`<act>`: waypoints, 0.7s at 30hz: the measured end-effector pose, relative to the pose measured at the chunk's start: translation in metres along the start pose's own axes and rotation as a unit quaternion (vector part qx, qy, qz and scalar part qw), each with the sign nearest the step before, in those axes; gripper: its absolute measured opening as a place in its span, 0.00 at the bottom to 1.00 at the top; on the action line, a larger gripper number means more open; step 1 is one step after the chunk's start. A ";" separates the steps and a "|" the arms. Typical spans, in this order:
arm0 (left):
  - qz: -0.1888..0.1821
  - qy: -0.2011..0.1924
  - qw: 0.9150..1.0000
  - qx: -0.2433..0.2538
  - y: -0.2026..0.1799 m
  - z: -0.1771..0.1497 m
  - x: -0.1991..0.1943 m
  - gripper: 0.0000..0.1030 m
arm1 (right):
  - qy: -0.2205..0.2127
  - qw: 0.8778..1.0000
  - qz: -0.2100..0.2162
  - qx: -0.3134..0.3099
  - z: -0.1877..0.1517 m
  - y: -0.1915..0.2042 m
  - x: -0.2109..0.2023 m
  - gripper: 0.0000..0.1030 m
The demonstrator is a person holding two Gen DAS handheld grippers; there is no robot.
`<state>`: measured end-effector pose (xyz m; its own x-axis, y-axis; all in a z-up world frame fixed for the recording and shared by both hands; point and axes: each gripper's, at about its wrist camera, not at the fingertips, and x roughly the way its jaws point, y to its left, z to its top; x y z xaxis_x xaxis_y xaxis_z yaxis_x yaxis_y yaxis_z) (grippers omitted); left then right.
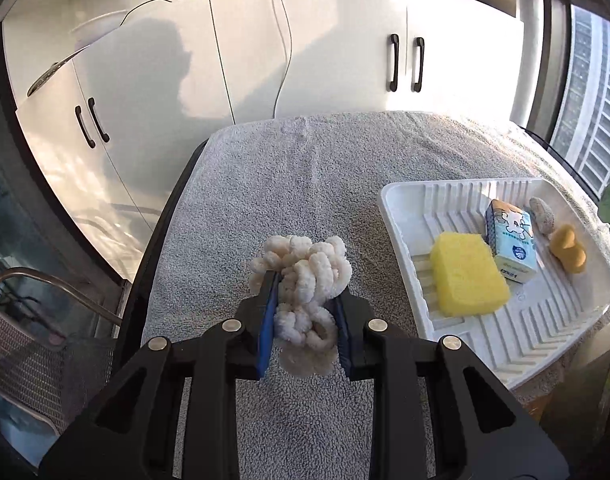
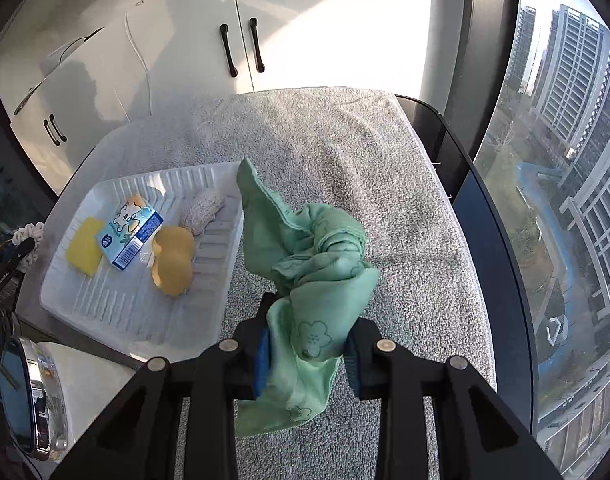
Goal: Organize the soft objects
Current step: 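Carry the scrunchie with the left gripper while the right gripper carries the green cloth to the tray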
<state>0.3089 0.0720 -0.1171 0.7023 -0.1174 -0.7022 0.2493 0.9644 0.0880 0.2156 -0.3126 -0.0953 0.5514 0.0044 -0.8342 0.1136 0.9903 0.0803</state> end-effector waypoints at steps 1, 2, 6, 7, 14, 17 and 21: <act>-0.002 -0.003 1.000 0.009 -0.006 0.008 0.003 0.23 | 0.002 1.000 0.004 -0.001 0.006 0.004 0.003 0.32; -0.007 -0.004 1.000 0.014 -0.012 0.014 0.007 0.23 | 0.002 1.000 0.008 -0.002 0.011 0.007 0.006 0.32; -0.047 0.001 0.999 0.024 -0.037 0.038 0.022 0.23 | 0.007 0.999 0.030 -0.012 0.029 0.026 0.017 0.32; -0.061 0.004 0.998 0.026 -0.044 0.043 0.025 0.23 | 0.009 0.999 0.040 -0.015 0.033 0.031 0.019 0.32; -0.108 0.028 0.993 0.038 -0.082 0.058 0.047 0.23 | 0.026 0.995 0.077 -0.050 0.050 0.080 0.040 0.32; -0.119 0.042 0.991 0.042 -0.094 0.056 0.055 0.23 | 0.034 0.994 0.082 -0.063 0.053 0.097 0.049 0.32; -0.126 0.050 0.990 0.036 -0.100 0.053 0.060 0.26 | 0.034 0.993 0.081 -0.077 0.056 0.112 0.055 0.32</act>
<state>0.3613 -0.0437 -0.1305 0.5431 -0.3236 -0.7748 0.4573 0.8879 -0.0503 0.3047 -0.2097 -0.1016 0.4943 0.1696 -0.8526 -0.1025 0.9853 0.1366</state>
